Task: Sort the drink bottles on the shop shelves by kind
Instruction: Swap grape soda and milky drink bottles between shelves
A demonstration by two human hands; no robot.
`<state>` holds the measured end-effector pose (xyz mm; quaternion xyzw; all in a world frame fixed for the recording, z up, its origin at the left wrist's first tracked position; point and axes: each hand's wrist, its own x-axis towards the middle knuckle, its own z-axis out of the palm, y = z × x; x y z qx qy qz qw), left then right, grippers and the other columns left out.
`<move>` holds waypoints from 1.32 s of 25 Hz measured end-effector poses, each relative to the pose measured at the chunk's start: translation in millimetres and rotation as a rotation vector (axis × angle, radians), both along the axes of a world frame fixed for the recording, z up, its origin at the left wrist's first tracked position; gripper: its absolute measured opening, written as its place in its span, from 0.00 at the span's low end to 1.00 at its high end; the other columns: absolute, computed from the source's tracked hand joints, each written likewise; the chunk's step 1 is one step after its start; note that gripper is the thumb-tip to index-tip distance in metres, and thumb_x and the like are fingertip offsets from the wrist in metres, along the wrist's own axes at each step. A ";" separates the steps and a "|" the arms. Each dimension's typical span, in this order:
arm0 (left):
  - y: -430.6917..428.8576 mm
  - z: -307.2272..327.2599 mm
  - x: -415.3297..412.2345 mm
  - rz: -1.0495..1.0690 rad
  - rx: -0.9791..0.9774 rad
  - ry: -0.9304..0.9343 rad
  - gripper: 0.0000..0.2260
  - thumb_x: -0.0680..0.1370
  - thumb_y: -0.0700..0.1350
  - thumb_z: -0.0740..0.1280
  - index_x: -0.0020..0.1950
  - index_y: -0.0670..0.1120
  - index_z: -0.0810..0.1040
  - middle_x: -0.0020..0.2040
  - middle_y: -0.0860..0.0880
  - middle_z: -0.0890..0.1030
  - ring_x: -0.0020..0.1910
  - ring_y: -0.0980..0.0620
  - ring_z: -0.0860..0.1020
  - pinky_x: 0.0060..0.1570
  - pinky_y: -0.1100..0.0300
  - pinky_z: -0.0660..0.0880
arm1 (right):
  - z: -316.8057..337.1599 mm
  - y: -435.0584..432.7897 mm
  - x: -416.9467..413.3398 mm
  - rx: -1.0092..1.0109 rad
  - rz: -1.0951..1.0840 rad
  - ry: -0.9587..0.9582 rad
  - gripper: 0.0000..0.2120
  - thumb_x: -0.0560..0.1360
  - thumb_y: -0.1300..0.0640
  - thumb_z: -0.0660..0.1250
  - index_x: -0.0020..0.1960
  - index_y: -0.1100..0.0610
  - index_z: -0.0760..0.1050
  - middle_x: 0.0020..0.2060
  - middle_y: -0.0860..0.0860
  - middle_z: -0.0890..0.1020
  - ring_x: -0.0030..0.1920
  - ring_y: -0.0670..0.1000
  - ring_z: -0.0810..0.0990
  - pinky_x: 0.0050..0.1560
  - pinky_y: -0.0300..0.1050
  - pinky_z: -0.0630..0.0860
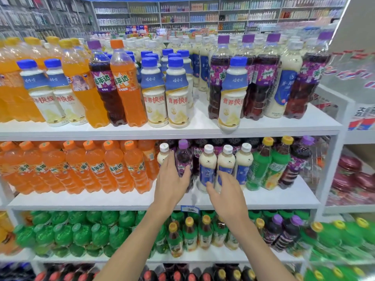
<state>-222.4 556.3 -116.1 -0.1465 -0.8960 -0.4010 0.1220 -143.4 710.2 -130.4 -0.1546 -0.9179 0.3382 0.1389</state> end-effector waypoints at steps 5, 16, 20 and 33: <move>20.3 -4.4 -26.3 0.019 0.046 -0.033 0.31 0.81 0.54 0.66 0.81 0.46 0.61 0.78 0.46 0.70 0.77 0.46 0.67 0.75 0.48 0.66 | -8.2 8.9 3.5 -0.015 -0.062 -0.011 0.23 0.83 0.47 0.63 0.73 0.58 0.69 0.69 0.53 0.75 0.71 0.52 0.70 0.66 0.43 0.67; 40.4 -18.2 -46.2 0.060 0.089 -0.009 0.26 0.79 0.48 0.71 0.73 0.41 0.67 0.66 0.45 0.71 0.65 0.44 0.73 0.58 0.54 0.72 | -17.5 23.9 1.1 -0.029 -0.188 0.003 0.20 0.82 0.51 0.67 0.71 0.55 0.72 0.66 0.50 0.77 0.68 0.51 0.71 0.61 0.35 0.63; 40.0 -28.6 -44.9 0.044 0.130 -0.062 0.29 0.78 0.47 0.72 0.75 0.43 0.64 0.69 0.45 0.69 0.64 0.45 0.72 0.52 0.58 0.68 | -19.9 30.7 0.0 -0.049 -0.220 -0.023 0.20 0.83 0.48 0.65 0.72 0.55 0.70 0.67 0.52 0.76 0.69 0.51 0.71 0.62 0.38 0.66; 48.5 -55.4 -37.6 0.115 0.346 -0.242 0.32 0.75 0.46 0.75 0.75 0.51 0.64 0.61 0.49 0.79 0.58 0.47 0.78 0.56 0.49 0.76 | -18.2 76.8 1.7 -0.096 -0.220 -0.048 0.24 0.83 0.47 0.64 0.76 0.54 0.67 0.71 0.50 0.74 0.71 0.51 0.70 0.65 0.44 0.68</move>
